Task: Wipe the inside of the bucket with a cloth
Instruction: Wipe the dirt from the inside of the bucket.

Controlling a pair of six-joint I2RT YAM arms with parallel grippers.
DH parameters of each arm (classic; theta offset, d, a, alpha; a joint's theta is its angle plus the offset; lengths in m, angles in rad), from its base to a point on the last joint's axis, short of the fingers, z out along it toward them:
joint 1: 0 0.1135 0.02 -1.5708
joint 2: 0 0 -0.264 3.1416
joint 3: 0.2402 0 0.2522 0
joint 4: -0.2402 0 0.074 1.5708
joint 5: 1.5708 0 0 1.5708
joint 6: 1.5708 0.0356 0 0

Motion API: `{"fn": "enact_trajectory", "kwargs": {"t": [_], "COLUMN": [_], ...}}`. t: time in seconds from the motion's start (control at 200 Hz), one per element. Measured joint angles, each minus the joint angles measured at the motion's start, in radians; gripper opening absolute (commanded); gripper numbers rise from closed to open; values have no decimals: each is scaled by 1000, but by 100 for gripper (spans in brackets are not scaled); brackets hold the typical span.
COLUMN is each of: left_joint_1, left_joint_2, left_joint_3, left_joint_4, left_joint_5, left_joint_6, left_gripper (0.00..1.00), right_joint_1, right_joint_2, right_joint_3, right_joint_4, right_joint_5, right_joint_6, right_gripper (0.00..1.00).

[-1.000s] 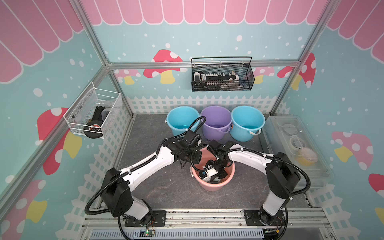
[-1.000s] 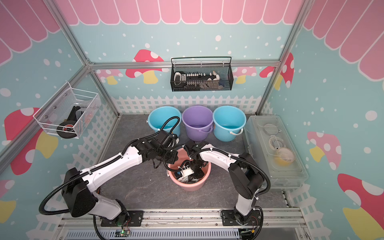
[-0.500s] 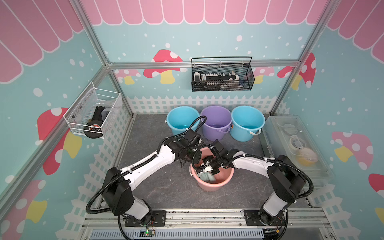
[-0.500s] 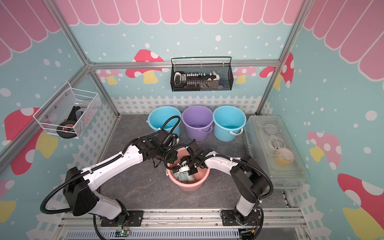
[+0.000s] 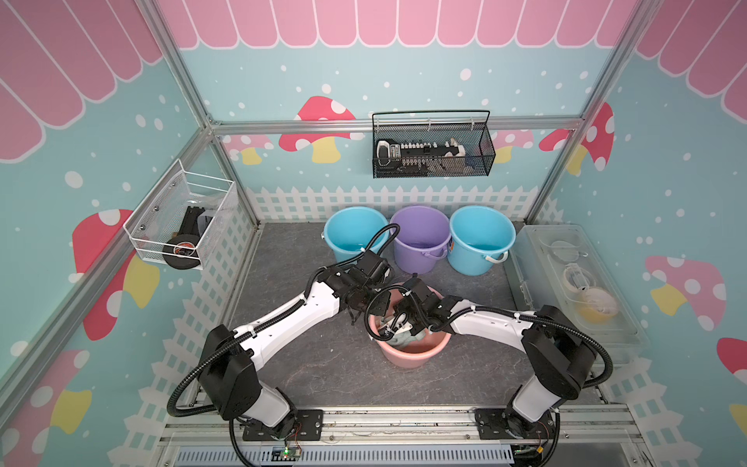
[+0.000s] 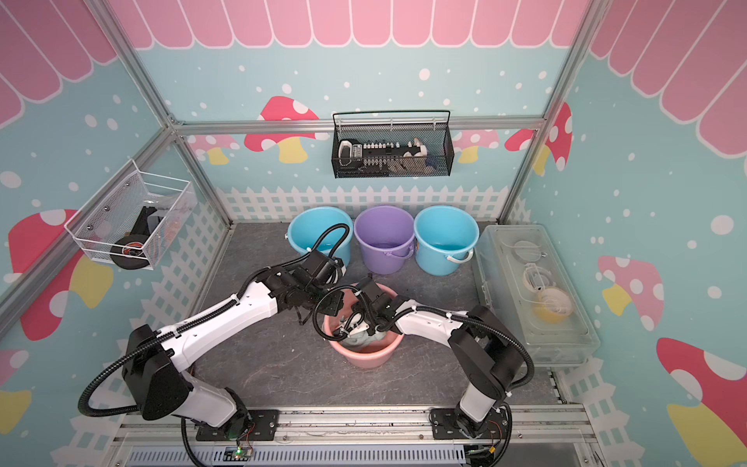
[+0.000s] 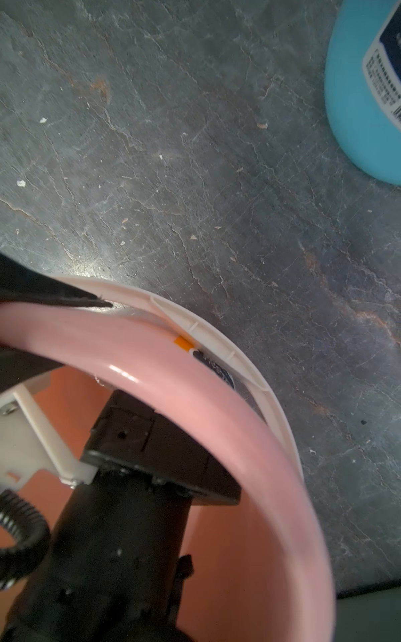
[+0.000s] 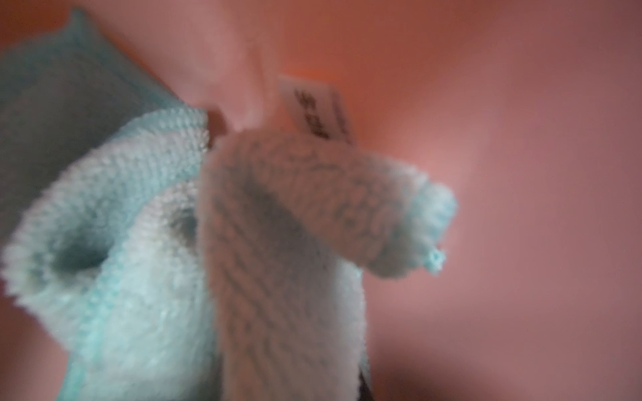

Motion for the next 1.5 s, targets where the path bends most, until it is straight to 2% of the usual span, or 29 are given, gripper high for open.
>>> {"fn": "enact_trajectory", "kwargs": {"t": [0.31, 0.525, 0.785, 1.056, 1.271, 1.391, 1.496], "left_joint_1": [-13, -13, -26, -29, -29, -29, -30], "left_joint_2": [0, 0, 0, 0, 0, 0, 0], "left_joint_3": [0, 0, 0, 0, 0, 0, 0], "left_joint_4": [22, 23, 19, -6, -14, -20, -21], "left_joint_5": [16, 19, 45, 55, 45, 40, 37], "left_joint_6": [-7, -7, -6, -4, 1, 10, 21], "left_gripper": [0, 0, 0, 0, 0, 0, 0], "right_joint_1": [11, 11, 11, -23, -49, -51, -55], "right_joint_2": [0, 0, 11, 59, 85, 85, 78], "right_joint_3": [109, 148, 195, 201, 198, 179, 122], "right_joint_4": [-309, -552, -752, -796, -723, -626, -470], "right_joint_5": [159, 153, -29, -313, -537, -610, -650], "right_joint_6": [-35, 24, 100, 110, 106, 117, 155], "right_gripper": [0, 0, 0, 0, 0, 0, 0]}}
